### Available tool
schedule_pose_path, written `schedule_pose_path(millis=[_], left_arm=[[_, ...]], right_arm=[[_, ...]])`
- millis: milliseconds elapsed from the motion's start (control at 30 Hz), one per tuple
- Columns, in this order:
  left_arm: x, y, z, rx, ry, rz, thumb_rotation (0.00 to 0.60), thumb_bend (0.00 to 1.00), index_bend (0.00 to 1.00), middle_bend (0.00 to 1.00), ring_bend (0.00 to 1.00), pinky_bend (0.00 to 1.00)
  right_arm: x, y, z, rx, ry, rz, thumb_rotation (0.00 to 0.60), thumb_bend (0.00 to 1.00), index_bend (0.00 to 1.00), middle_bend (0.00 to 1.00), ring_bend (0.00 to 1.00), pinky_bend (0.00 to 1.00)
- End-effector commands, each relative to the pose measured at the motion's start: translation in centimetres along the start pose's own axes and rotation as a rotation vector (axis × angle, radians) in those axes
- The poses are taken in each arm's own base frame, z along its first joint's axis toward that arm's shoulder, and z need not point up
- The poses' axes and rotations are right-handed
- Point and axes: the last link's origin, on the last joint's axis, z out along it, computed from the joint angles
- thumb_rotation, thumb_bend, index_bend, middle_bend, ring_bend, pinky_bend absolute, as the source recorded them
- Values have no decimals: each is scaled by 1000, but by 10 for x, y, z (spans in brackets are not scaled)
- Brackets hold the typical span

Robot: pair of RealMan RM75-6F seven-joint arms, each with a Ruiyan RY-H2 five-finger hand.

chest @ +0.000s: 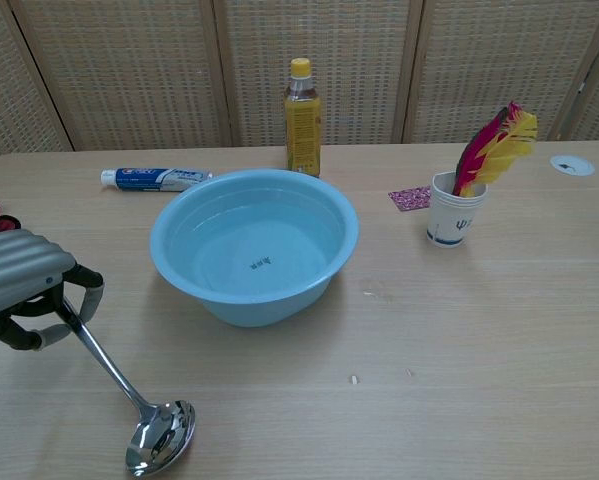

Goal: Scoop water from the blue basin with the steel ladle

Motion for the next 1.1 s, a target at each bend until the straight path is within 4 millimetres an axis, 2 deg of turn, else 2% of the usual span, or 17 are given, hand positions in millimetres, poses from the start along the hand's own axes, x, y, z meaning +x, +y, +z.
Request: schedule_pose_path(millis=[33,333,533,667,733,833,967,1100], left_arm=[[17,-3,-2,-15,19,-6,600,568,649,968,921,1000],[57,2,4,-34,68,-15,600,568,671,968,921,1000],[85,9,19,-34,91,3,600,569,693,968,921,1000],[122,19,45,-23,127,-36,600,570,693,968,921,1000],[134,21,55,-11,131,-43,600,570,695,967,921,1000],[144,22,64,3,135,-48,600,570,701,968,920,1000],[158,20,90,51,118,-76,600,571,712,968,921,1000],[158,16,110,97,90,-55,600,570,711,967,921,1000]], right_arm=[[0,0,0,-1,-1,0,600,0,0,0,0,0],[0,1,1,-8,1,2,600,0,0,0,0,0],[0,2,3,-9,0,3,600,0,0,0,0,0],[0,3,5,-15,0,-1,600,0,0,0,0,0],[0,4,5,-19,0,-1,600,0,0,0,0,0],[0,5,6,-24,0,1,600,0,0,0,0,0],[0,8,8,-39,0,-3,600,0,0,0,0,0],[-1,8,9,-40,0,-4,600,0,0,0,0,0]])
